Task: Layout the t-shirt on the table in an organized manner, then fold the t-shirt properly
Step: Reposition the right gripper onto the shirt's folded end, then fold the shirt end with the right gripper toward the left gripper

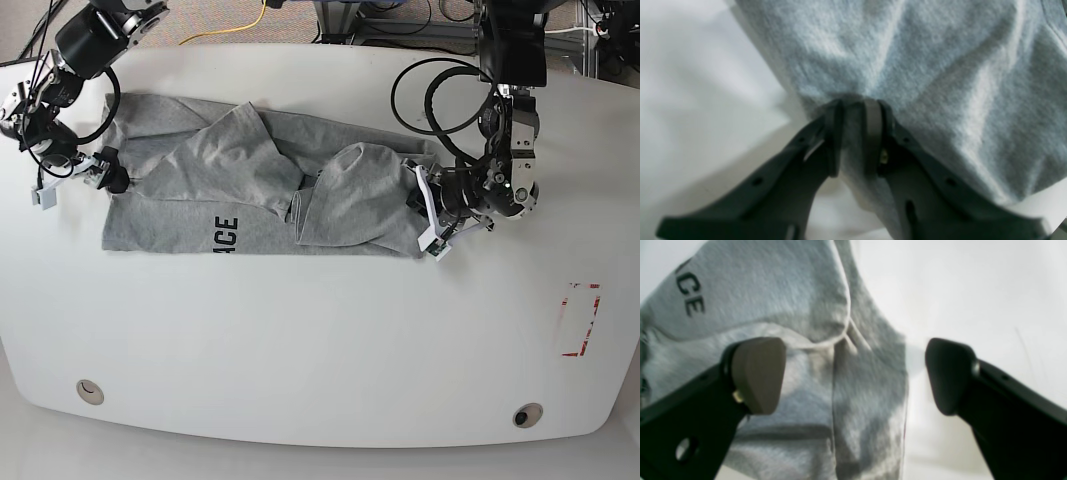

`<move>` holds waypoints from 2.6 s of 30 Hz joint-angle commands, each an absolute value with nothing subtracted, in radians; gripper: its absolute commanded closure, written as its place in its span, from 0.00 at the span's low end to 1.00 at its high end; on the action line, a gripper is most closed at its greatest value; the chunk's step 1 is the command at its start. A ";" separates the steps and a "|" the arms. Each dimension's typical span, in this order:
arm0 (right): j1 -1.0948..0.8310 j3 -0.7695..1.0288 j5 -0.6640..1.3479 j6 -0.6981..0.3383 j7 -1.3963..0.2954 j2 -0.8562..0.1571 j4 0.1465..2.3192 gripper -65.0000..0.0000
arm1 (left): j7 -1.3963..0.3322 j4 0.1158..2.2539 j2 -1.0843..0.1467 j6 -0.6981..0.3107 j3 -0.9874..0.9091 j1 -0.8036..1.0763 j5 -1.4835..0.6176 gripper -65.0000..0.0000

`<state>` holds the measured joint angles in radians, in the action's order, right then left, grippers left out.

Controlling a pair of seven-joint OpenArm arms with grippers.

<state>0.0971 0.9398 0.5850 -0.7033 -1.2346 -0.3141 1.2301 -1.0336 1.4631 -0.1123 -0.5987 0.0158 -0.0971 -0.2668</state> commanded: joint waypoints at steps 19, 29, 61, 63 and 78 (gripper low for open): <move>0.104 0.857 0.575 -0.698 -1.265 -0.263 1.244 0.00 | -1.078 1.468 -0.120 -0.596 0.019 -0.097 -0.236 0.85; 0.101 0.791 0.573 -0.698 -1.267 -0.229 1.293 0.01 | -1.078 1.463 -0.120 -0.596 0.019 -0.097 -0.236 0.85; 0.021 0.763 0.573 -0.698 -1.396 -0.131 1.824 1.00 | -1.078 1.460 -0.117 -0.596 0.074 -0.102 -0.229 0.85; 0.015 0.725 0.570 -0.698 -1.396 -0.114 1.885 1.00 | -1.078 1.460 -0.117 -0.595 0.113 -0.104 -0.229 0.85; -0.015 0.449 0.573 -0.698 -1.396 -0.021 2.020 1.00 | -1.078 1.460 -0.054 -0.591 0.249 -0.107 -0.229 0.85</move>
<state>-0.0345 0.4721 0.5568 -0.6987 -1.4181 -0.0322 2.0014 -1.0294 1.4647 -0.0689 -0.5842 0.2424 -0.1135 -0.2409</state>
